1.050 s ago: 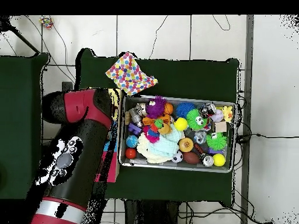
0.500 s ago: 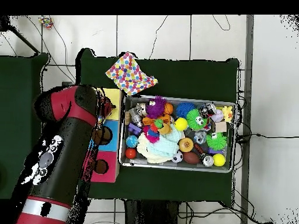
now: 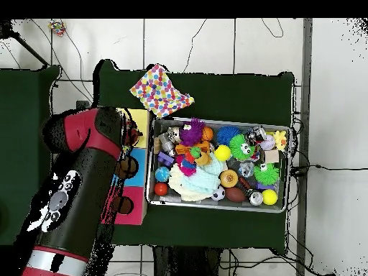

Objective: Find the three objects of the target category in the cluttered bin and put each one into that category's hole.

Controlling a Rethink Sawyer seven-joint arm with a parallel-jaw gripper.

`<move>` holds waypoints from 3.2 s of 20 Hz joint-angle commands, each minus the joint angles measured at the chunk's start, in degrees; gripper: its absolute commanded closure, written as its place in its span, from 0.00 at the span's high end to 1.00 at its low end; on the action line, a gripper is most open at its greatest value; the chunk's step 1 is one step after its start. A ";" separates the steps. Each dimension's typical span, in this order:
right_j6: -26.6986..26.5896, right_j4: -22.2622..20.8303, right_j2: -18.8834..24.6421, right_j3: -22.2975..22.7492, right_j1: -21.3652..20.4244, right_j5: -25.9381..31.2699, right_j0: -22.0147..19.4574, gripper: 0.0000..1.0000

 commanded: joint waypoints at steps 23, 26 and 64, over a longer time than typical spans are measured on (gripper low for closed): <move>14.63 10.36 8.13 3.32 -6.16 14.04 4.82 0.00; 14.89 10.89 7.81 2.48 -3.75 10.58 4.25 0.00; 14.85 9.68 3.53 -20.03 5.52 24.59 -8.61 0.00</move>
